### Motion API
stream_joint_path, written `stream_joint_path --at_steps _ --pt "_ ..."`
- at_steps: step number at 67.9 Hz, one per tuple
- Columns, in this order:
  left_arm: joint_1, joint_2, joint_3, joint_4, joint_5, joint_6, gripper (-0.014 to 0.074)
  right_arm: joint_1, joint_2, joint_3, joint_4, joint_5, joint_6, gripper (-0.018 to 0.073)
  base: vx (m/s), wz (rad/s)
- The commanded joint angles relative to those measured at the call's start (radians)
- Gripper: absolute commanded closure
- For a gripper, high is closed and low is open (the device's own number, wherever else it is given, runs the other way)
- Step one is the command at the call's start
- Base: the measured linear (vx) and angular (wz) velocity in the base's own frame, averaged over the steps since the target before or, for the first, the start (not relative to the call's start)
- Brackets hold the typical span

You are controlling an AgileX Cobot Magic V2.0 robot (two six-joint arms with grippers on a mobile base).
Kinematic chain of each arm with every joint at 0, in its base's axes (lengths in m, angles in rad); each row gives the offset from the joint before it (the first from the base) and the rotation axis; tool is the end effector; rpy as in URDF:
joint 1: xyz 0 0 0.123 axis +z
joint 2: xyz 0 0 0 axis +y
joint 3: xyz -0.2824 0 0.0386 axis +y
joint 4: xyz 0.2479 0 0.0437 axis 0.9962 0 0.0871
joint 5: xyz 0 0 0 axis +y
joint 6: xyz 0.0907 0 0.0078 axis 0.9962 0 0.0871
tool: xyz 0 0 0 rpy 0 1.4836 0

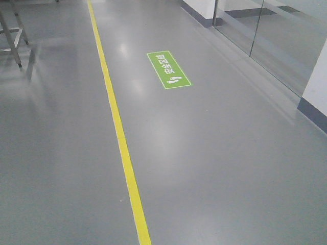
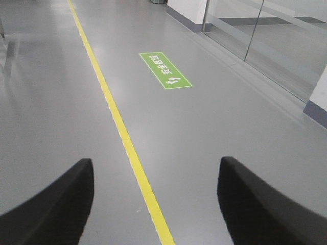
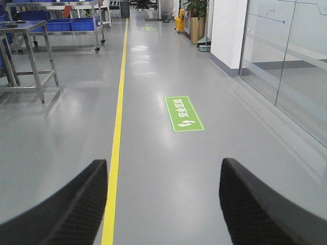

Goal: Move and align brake pads A on conveyor
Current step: 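Drive along the yellow floor line past the green floor sign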

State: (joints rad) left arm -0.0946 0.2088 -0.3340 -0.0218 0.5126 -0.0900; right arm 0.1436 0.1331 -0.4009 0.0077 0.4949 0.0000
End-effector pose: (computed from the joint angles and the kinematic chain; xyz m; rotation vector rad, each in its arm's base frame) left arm 0.0588 -0.0066 0.2666 -0.0061 1.8736 -0.1504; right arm 0.0424 0.0065 0.2937 -0.1197 1.7078 0.1149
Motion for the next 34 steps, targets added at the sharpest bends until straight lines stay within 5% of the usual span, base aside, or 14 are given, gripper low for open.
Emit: stream_joint_path --at_steps 1,34 --pt "-0.004 0.012 -0.025 -0.007 -0.075 -0.006 0.0094 -0.003 0.013 -0.023 -0.008 -0.076 0.000 0.0106 0.25 0.07" --pt "-0.004 0.012 -0.025 -0.007 -0.075 -0.006 0.0094 -0.003 0.013 -0.023 -0.008 -0.076 0.000 0.0106 0.41 0.19"
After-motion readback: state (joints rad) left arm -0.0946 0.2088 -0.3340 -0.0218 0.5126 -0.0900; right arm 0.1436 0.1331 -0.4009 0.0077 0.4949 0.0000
